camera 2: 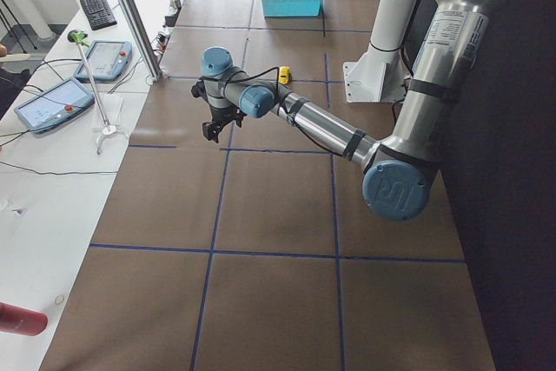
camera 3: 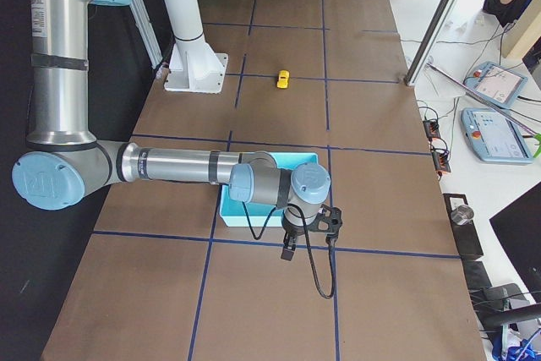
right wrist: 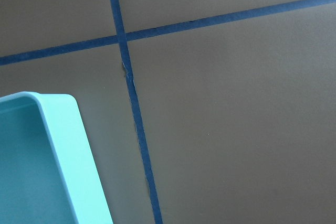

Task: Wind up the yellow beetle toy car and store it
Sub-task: 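Move the left gripper over the yellow beetle toy car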

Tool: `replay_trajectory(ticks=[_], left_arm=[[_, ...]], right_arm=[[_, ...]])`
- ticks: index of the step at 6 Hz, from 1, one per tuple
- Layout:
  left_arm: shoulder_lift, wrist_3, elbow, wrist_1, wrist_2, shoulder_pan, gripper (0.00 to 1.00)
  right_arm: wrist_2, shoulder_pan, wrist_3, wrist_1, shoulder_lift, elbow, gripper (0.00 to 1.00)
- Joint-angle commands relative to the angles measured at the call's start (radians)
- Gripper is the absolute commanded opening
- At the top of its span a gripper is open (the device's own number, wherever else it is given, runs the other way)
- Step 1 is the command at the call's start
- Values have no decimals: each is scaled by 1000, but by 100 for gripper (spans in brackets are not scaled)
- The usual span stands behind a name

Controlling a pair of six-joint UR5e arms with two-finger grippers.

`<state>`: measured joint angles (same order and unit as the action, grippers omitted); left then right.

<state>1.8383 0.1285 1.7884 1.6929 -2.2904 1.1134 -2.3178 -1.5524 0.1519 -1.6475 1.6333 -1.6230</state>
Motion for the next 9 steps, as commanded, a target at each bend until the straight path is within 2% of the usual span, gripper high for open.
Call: replay_trajectory(ticks=[1, 3, 4, 5, 6, 7, 9], left_arm=[[97, -3, 17, 73, 95, -168, 100], [253, 6, 14, 5, 97, -338, 100], [319, 8, -21, -16, 97, -380, 100], [353, 16, -3, -127, 97, -410, 100], [414, 14, -13, -198, 135, -497, 100], [470, 14, -26, -252, 237, -579, 100], [545, 10, -113, -257, 279, -633, 99]], right_arm=[[0, -2, 0, 0, 0, 0, 100], [0, -2, 0, 0, 0, 2, 100], [0, 0, -2, 0, 0, 0, 100], [0, 0, 0, 0, -1, -1, 100], [0, 0, 0, 0, -1, -1, 100], [0, 0, 0, 0, -1, -3, 100], [0, 0, 0, 0, 0, -1, 100]])
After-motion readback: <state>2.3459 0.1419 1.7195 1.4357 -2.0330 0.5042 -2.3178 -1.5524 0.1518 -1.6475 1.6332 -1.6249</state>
